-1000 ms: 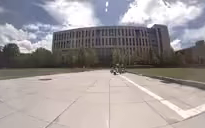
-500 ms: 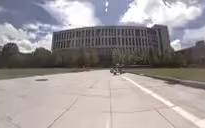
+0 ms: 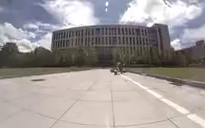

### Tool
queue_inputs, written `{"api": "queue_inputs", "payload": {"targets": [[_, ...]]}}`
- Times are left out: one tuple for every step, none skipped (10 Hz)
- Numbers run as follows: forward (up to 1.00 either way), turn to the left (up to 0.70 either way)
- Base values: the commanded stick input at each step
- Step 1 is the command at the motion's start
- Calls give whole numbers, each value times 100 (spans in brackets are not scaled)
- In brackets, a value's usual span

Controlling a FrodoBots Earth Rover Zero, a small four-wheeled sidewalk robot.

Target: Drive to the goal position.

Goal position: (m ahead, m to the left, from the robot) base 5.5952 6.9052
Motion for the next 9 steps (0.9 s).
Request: {"api": "queue_inputs", "payload": {"targets": [[70, 0], [70, 0], [70, 0], [70, 0], [70, 0], [70, 0], [70, 0], [70, 0], [70, 0]]}}
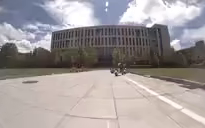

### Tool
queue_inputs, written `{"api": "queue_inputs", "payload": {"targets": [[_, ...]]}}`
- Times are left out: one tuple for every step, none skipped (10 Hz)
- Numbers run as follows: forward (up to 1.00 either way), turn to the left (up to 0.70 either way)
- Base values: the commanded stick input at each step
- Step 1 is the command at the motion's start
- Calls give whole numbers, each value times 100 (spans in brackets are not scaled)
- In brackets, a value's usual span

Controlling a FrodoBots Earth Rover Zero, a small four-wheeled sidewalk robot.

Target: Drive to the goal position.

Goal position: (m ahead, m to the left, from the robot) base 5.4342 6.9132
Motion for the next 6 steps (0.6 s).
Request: {"api": "queue_inputs", "payload": {"targets": [[70, 0], [70, 0], [70, 0], [70, 0], [70, 0], [70, 0]]}}
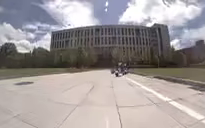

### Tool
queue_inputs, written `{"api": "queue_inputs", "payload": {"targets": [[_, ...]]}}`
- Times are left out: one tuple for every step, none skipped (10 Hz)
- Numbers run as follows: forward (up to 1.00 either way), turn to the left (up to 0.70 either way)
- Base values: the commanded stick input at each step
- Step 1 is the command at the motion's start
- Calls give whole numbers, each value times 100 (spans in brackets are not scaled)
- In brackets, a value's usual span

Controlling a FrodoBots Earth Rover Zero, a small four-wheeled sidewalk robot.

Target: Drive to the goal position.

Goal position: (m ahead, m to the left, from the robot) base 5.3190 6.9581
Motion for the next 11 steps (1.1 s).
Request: {"api": "queue_inputs", "payload": {"targets": [[70, 0], [70, 0], [70, 0], [70, 0], [70, 0], [70, 0], [70, 0], [70, 0], [70, 0], [70, 0], [70, 0]]}}
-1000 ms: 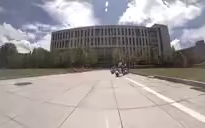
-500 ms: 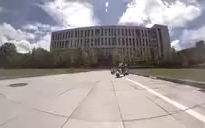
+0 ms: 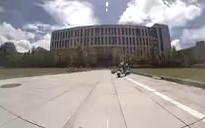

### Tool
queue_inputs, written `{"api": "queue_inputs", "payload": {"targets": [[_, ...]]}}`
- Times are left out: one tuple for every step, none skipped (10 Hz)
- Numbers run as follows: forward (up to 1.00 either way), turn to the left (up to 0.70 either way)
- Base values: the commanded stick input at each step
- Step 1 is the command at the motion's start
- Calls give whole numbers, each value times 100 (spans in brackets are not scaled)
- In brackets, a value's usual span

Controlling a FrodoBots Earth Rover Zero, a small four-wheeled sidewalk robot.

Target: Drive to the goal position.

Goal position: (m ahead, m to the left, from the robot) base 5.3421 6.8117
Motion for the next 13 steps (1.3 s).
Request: {"api": "queue_inputs", "payload": {"targets": [[70, 0], [70, 0], [70, 0], [70, 0], [70, 0], [70, 0], [70, 0], [70, 0], [70, 0], [70, 0], [70, 3], [70, 8], [70, 29]]}}
